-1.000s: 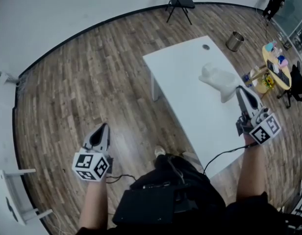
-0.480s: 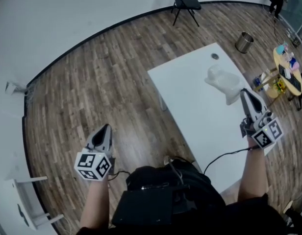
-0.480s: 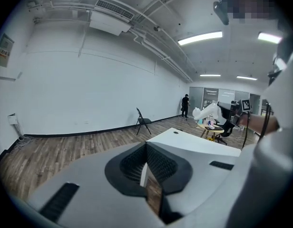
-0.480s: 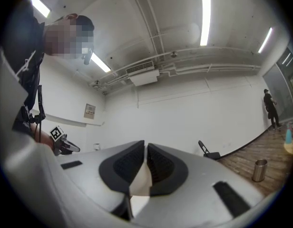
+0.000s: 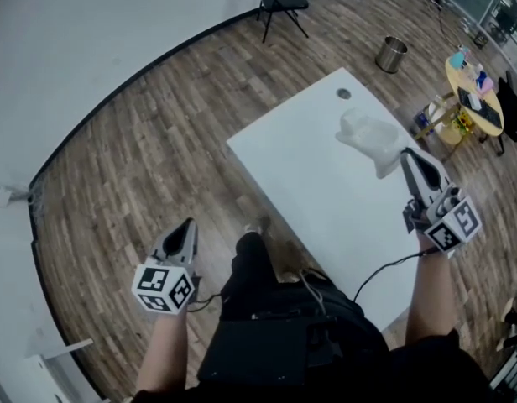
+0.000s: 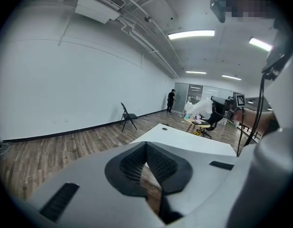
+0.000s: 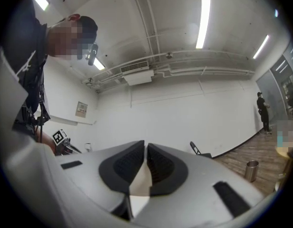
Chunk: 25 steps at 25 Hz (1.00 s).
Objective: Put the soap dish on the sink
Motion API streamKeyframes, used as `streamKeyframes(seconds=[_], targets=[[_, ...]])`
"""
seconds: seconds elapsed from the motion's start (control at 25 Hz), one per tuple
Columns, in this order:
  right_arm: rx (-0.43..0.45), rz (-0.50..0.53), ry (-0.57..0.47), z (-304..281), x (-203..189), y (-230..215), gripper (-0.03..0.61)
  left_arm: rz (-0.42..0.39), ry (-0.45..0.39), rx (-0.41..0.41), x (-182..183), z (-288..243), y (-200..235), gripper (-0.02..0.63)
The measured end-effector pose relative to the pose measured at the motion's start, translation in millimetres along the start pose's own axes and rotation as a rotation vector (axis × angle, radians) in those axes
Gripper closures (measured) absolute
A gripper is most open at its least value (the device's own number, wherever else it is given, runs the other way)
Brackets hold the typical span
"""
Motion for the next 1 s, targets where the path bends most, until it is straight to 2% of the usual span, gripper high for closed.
streamKeyframes(seconds=[0.16, 0.36, 0.44, 0.56, 0.64, 1.0], targets=[[-0.106, 0.016, 0.000, 3.7, 3.8, -7.1, 0.548, -0.036, 0.037, -0.098, 19.4, -50.0, 20.1, 0.624], [-0.237, 0.033, -0.007, 15.0, 11.7, -19.6, 0.548, -0.097, 0.029, -0.238, 74.7, -127.4, 24.1, 0.624], [-0.303, 0.029, -0.009, 20.3, 12.6, -19.0, 0.548, -0.115, 0.023, -0.317, 101.1, -158.6, 17.9, 0.624], [-0.394, 0.025, -0.007, 23.7, 14.4, -13.2, 0.548, -0.197, 0.017, -0.460, 130.1, -200.1, 3.0, 0.624], [-0.443, 0.032, -0.005, 24.0, 15.7, -7.6, 0.548, -0.246, 0.018, -0.531, 139.8, -222.9, -3.1, 0.624], [-0.672, 0.032, -0.014, 29.8, 23.6, 33.0, 0.548, -0.297, 0.077, -0.748, 173.1, -293.2, -13.9, 0.624]])
Point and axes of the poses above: the fingertips, and each gripper's own axes: z backward along the fingers, y to its left, x out of its top, the point moved 10 cm from there along z, backward along the fingers, and after that the axes turned 4 degrees about y, right-handed, at the moved point
